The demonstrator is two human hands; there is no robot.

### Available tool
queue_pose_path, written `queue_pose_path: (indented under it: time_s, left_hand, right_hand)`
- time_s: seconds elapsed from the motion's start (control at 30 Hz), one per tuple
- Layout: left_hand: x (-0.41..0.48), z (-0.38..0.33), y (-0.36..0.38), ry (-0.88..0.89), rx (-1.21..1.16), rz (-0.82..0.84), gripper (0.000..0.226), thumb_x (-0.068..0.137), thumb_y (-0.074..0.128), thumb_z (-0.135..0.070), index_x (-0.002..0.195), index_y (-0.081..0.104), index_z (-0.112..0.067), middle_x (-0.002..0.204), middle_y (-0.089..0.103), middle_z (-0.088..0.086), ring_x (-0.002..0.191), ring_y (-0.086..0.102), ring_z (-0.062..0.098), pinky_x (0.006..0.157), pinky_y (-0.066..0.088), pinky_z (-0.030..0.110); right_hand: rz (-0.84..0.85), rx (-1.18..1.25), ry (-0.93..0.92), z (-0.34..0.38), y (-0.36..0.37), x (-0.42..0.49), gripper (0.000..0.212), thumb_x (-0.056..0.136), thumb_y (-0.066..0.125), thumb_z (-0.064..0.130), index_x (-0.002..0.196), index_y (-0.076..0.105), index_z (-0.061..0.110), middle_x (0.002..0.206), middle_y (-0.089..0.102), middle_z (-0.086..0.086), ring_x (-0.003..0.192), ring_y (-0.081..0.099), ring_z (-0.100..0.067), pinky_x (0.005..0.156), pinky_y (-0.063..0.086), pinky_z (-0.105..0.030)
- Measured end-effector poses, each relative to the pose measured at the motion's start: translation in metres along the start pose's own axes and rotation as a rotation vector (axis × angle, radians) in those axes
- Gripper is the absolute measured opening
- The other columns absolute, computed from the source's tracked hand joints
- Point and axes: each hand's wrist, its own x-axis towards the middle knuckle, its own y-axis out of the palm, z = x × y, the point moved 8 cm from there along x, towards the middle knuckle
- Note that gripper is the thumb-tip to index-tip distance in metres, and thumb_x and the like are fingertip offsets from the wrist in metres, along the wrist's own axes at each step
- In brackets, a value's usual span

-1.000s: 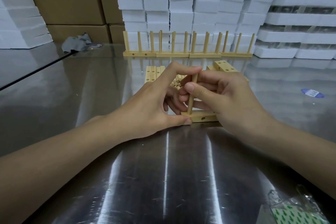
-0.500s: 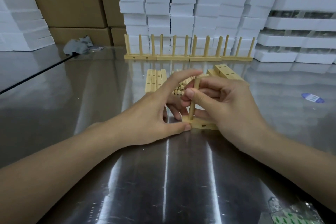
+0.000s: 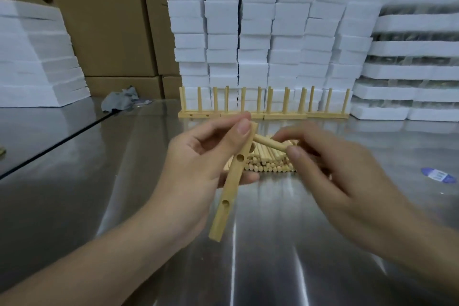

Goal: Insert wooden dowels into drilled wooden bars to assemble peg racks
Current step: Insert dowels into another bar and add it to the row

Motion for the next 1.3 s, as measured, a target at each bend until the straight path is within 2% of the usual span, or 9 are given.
queue_pose_path:
  time_s: [0.1, 0.23, 0.4, 0.67, 0.77, 0.97, 1.1, 1.2, 1.3]
  left_hand:
    - [-0.004, 0.011, 0.009, -0.029, 0.055, 0.091, 0.034, 0.099, 0.063, -0.040, 0.132, 0.075, -0.037, 0.114, 0.078, 0.009, 0.096, 0.079, 0.025, 0.069, 0.066, 0.039]
    - [-0.012, 0.023, 0.026, 0.022, 0.236, 0.298, 0.045, 0.106, 0.046, -0.051, 0.148, 0.044, -0.066, 0.097, 0.077, 0.009, 0.050, 0.061, 0.019, 0.046, 0.052, 0.027]
    - [-0.016, 0.023, 0.022, 0.160, 0.368, 0.244, 0.047, 0.109, 0.044, -0.045, 0.154, 0.040, -0.060, 0.077, 0.068, 0.004, 0.043, 0.036, 0.011, 0.044, 0.038, 0.019]
    - [-0.018, 0.023, 0.023, 0.191, 0.425, 0.243, 0.049, 0.104, 0.045, -0.054, 0.151, 0.040, -0.066, 0.072, 0.064, -0.001, 0.047, 0.035, 0.006, 0.045, 0.035, 0.018]
    - [-0.017, 0.024, 0.024, 0.187, 0.429, 0.248, 0.049, 0.103, 0.045, -0.055, 0.151, 0.039, -0.066, 0.072, 0.064, -0.001, 0.048, 0.035, 0.007, 0.046, 0.035, 0.020]
    - [-0.011, 0.030, 0.026, 0.153, 0.412, 0.230, 0.047, 0.106, 0.043, -0.056, 0.152, 0.040, -0.064, 0.076, 0.068, -0.001, 0.046, 0.036, 0.009, 0.044, 0.037, 0.020]
    - [0.001, 0.029, 0.002, 0.033, 0.232, 0.063, 0.042, 0.105, 0.046, -0.049, 0.145, 0.052, -0.059, 0.078, 0.069, 0.004, 0.042, 0.040, 0.008, 0.037, 0.035, 0.021]
    - [0.007, 0.037, -0.024, -0.157, 0.029, -0.116, 0.036, 0.113, 0.038, -0.042, 0.140, 0.061, -0.046, 0.070, 0.063, 0.007, 0.042, 0.040, 0.012, 0.037, 0.031, 0.023]
    - [0.009, 0.045, -0.037, -0.264, -0.065, -0.216, 0.042, 0.115, 0.034, -0.040, 0.128, 0.070, -0.020, 0.063, 0.058, 0.004, 0.045, 0.044, 0.014, 0.040, 0.035, 0.023]
  right_hand:
    - [0.016, -0.206, 0.030, 0.001, 0.007, -0.003, 0.022, 0.109, 0.035, 0.047, 0.113, 0.055, 0.041, 0.080, 0.057, 0.028, 0.074, 0.057, -0.003, 0.058, 0.031, -0.022]
    - [0.002, -0.230, 0.102, -0.012, -0.001, -0.002, 0.039, 0.109, 0.032, 0.061, 0.098, 0.058, 0.035, 0.076, 0.060, 0.017, 0.068, 0.058, -0.012, 0.054, 0.034, -0.028]
    - [-0.003, -0.041, 0.092, -0.011, 0.003, -0.004, 0.038, 0.112, 0.046, 0.045, 0.088, 0.069, 0.027, 0.058, 0.048, 0.014, 0.056, 0.048, -0.009, 0.055, 0.034, -0.017]
    - [0.217, 0.840, 0.612, -0.031, 0.028, -0.014, 0.036, 0.102, 0.060, 0.041, 0.084, 0.075, 0.013, 0.056, 0.024, 0.006, 0.045, 0.019, -0.011, 0.039, 0.022, -0.020]
    - [0.279, 0.946, 0.693, -0.030, 0.031, -0.015, 0.032, 0.101, 0.062, 0.039, 0.085, 0.074, 0.014, 0.057, 0.022, 0.006, 0.044, 0.017, -0.008, 0.036, 0.020, -0.017]
    - [0.329, 0.708, 0.629, -0.039, 0.023, -0.006, 0.041, 0.100, 0.058, 0.051, 0.094, 0.079, 0.016, 0.061, 0.026, 0.004, 0.050, 0.022, -0.011, 0.043, 0.023, -0.020]
    - [0.134, 0.488, 0.608, -0.069, -0.004, 0.003, 0.052, 0.099, 0.046, 0.070, 0.105, 0.080, 0.032, 0.068, 0.061, 0.005, 0.055, 0.055, -0.011, 0.050, 0.040, -0.027]
    - [-0.152, -0.078, 0.369, -0.093, -0.044, 0.006, 0.029, 0.106, 0.050, 0.050, 0.099, 0.075, 0.038, 0.086, 0.069, 0.015, 0.082, 0.063, -0.002, 0.069, 0.044, -0.027]
    - [-0.098, -0.378, 0.295, -0.111, -0.037, 0.002, 0.020, 0.101, 0.059, 0.038, 0.116, 0.072, 0.036, 0.111, 0.059, 0.016, 0.112, 0.051, -0.006, 0.093, 0.042, -0.030]
